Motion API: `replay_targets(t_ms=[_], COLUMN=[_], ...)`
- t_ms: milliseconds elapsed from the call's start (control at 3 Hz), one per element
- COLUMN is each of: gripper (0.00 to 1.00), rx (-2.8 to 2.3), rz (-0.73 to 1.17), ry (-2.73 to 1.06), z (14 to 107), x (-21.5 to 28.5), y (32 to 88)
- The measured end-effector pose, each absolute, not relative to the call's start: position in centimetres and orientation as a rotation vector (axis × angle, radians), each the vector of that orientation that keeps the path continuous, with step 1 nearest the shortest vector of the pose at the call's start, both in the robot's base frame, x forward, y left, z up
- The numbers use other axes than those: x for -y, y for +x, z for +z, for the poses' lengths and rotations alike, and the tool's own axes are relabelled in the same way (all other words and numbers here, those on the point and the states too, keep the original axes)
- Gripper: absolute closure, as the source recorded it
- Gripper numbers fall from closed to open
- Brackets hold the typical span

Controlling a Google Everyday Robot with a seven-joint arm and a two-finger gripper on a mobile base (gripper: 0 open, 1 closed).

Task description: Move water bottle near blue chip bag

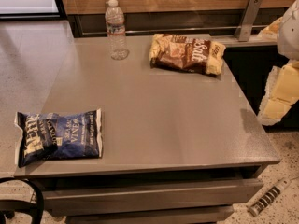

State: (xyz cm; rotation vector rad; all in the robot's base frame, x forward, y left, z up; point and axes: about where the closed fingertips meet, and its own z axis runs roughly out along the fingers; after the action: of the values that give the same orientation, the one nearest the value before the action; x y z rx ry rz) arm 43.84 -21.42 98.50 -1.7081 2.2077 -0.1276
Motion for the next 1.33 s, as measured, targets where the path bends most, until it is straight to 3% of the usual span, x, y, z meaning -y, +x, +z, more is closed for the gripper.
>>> replay_targets(t_ms=[667,1333], gripper=[0.00,0.00], rx=[-2.178,-2.035], rz=[-0.116,0.033], ry=[-1.655,-1.260], z=[99.0,101.0], x=[21.1,17.8], y=[44.9,50.7])
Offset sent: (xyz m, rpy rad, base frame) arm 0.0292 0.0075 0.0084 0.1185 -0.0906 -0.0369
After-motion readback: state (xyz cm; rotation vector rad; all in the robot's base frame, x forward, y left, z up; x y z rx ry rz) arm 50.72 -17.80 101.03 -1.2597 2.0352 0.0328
